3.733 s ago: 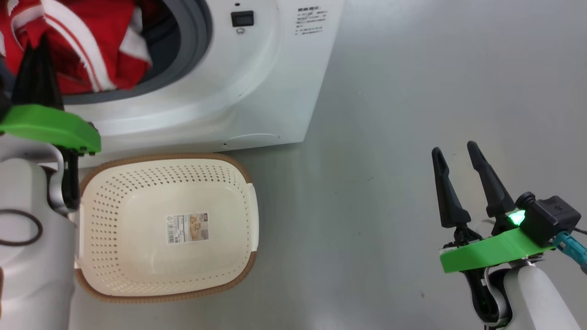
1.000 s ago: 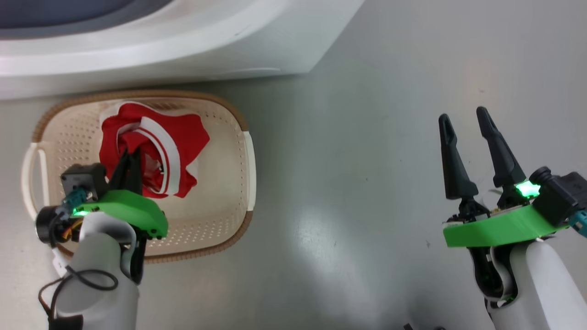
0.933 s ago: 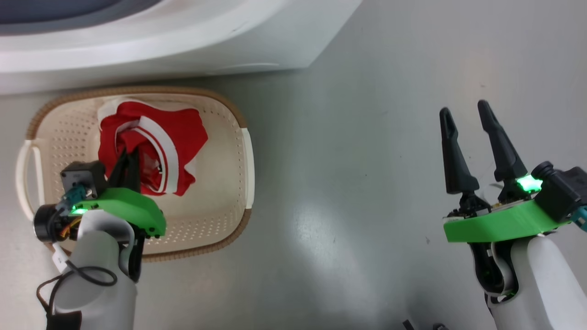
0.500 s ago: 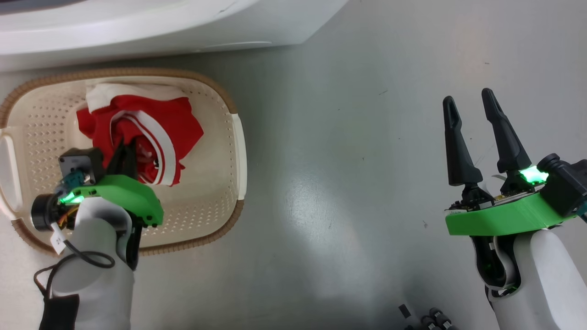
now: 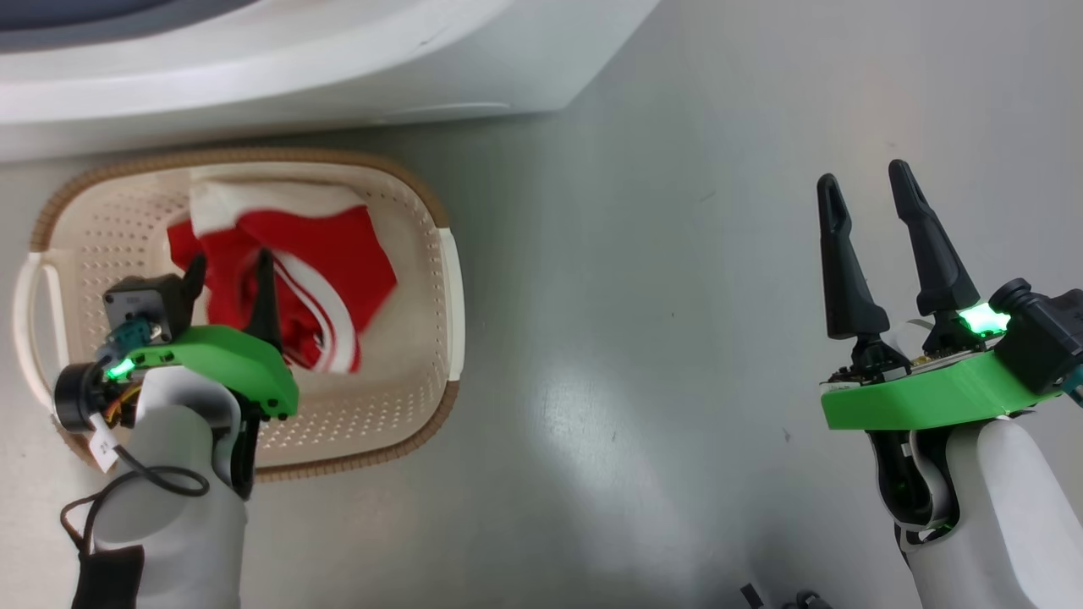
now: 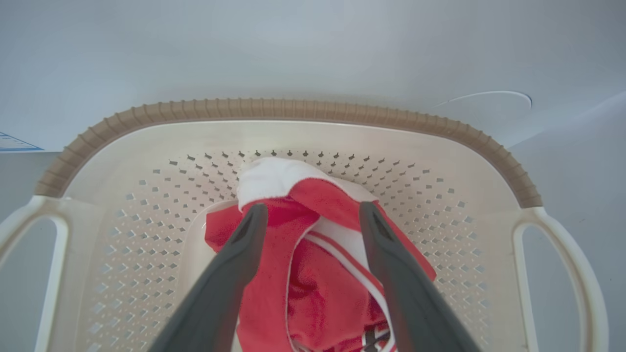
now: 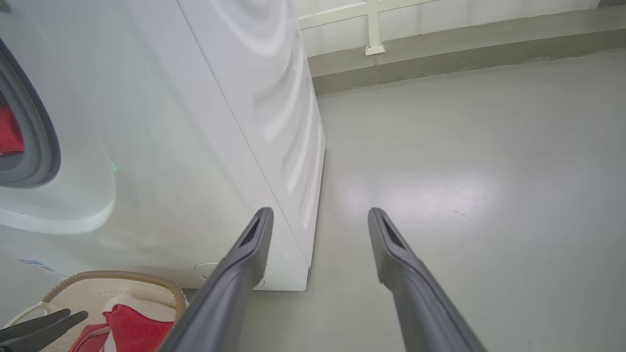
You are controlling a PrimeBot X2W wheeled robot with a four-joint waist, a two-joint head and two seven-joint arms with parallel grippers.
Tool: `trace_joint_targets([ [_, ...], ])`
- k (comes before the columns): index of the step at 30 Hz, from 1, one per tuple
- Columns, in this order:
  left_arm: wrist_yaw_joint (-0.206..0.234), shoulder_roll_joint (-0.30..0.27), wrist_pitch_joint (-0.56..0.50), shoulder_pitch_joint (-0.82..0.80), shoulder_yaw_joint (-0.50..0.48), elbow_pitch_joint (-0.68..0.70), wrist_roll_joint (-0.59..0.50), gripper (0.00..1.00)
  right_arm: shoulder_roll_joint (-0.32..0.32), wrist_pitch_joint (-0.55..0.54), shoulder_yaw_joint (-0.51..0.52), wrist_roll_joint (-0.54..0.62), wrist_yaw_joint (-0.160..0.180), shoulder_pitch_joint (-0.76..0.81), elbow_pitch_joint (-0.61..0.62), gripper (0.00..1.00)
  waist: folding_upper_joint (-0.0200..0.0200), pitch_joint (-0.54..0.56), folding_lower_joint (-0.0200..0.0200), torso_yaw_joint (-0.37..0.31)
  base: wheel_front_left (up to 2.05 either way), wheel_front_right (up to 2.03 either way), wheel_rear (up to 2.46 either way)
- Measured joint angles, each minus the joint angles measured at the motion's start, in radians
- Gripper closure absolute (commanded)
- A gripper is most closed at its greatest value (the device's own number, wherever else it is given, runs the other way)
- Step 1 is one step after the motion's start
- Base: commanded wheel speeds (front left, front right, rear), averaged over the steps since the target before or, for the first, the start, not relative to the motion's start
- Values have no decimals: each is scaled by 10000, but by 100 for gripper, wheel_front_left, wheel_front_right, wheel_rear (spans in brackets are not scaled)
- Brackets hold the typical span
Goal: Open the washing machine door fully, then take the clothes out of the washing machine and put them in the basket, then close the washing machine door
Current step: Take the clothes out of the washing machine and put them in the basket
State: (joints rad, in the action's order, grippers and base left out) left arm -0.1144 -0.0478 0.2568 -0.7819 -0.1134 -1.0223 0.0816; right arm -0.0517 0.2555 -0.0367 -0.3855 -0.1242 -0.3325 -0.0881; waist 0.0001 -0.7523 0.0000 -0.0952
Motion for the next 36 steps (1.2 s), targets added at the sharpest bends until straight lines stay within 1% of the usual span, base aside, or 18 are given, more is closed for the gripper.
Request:
trace_joint_targets([
  [4,-4,12,0,108,-100,259,77,0,0,0,-36,73,0,9,-82,0,0,317,0,27,0,0,0],
  [12,-19,61,0,938,-161,1039,94,0,-2,0,-69,90,0,92,-316,0,0,1113,0,49,0,0,0],
  [17,-94,79,-2,1390,-230,1668,153,0,0,0,-84,92,0,466,-437,0,0,1680,0,68,0,0,0],
  [27,-98,102,0,2435,-416,2943,151,0,2,0,-94,117,0,1079,-648,0,0,2824,0,102,0,0,0],
  [36,-107,150,-2,3376,-389,4121,151,0,6,-2,-86,180,0,1550,-790,0,0,3689,0,156,0,0,0],
])
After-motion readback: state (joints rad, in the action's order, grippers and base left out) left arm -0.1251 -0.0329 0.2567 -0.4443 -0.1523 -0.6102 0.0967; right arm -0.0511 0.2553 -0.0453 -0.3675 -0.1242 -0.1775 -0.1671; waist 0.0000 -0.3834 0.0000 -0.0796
